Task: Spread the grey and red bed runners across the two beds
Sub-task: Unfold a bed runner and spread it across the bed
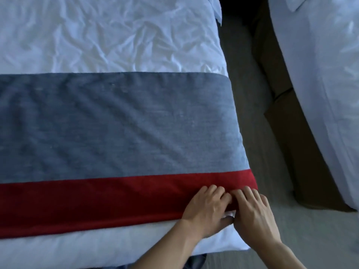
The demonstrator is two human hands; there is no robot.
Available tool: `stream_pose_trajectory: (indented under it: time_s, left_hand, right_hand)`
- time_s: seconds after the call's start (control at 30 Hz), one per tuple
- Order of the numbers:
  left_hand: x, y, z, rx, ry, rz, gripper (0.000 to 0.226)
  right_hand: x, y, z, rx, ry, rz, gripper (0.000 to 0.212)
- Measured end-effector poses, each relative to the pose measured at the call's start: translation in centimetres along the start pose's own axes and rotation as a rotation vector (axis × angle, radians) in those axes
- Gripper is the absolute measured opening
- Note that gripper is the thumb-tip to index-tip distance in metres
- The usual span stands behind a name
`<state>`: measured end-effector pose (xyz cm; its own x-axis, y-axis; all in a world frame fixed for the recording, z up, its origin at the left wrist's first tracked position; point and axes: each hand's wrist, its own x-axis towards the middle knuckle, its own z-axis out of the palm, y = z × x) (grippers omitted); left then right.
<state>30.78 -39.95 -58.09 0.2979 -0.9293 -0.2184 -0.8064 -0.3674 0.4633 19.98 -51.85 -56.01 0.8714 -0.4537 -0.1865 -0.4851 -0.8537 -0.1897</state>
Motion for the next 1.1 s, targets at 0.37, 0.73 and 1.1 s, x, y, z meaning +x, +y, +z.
stream_pose_trajectory:
  time_s: [0.37,0.73,1.1]
  left_hand:
    - [-13.5,-23.8,-8.7,-0.009,0.136,-0.224,0.050]
    - [-22.6,-42.1,-12.9,0.141,0.170,-0.389,0.067]
    - [-26.2,-47.8,-13.2,0.130,0.229,-0.523,0.067]
  right_hand:
    - [11.6,-29.2,5.2,0.214,0.021,-0.237,0.044]
    - [19.5,-49.0,10.2,0.233,-0.041,-0.309,0.051]
    - [18.4,-33.8,8.2,-0.043,-0.081,0.032,0.072]
